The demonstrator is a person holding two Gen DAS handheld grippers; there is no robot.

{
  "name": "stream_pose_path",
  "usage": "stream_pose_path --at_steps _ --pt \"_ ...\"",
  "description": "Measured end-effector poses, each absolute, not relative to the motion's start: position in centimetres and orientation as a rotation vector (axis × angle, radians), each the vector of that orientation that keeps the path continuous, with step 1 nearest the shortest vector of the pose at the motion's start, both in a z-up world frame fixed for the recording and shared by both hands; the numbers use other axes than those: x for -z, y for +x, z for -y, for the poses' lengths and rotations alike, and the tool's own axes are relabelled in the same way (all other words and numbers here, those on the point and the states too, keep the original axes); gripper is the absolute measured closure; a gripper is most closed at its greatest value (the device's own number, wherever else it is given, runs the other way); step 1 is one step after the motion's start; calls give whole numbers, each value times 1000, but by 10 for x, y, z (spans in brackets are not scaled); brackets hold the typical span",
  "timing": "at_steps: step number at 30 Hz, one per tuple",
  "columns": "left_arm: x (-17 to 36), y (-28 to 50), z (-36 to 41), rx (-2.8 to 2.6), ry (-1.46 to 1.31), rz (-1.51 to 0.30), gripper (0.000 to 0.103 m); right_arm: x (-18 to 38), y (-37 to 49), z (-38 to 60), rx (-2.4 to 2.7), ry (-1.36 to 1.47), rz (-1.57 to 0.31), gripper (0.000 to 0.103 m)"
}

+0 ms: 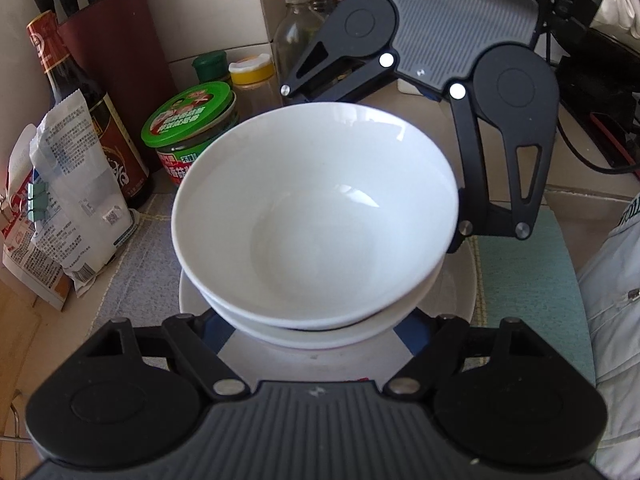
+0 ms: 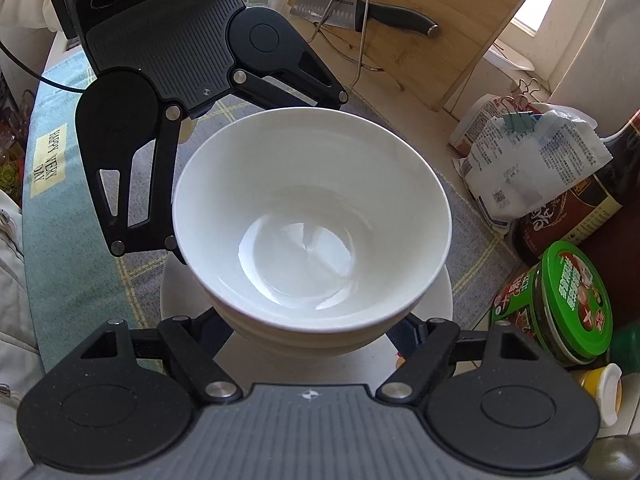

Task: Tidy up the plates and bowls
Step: 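Lower the bowl stack onto the flower-printed plates with both grippers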

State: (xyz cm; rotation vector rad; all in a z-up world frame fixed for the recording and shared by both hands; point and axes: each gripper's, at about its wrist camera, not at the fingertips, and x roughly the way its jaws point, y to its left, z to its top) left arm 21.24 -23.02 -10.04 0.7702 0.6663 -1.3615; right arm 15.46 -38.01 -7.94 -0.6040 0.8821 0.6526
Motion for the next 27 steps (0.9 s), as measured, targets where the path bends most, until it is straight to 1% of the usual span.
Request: stream_pose_path --at_steps 27 --pt "105 218 234 1375 735 -694 20 84 159 388 -636 -567 -897 19"
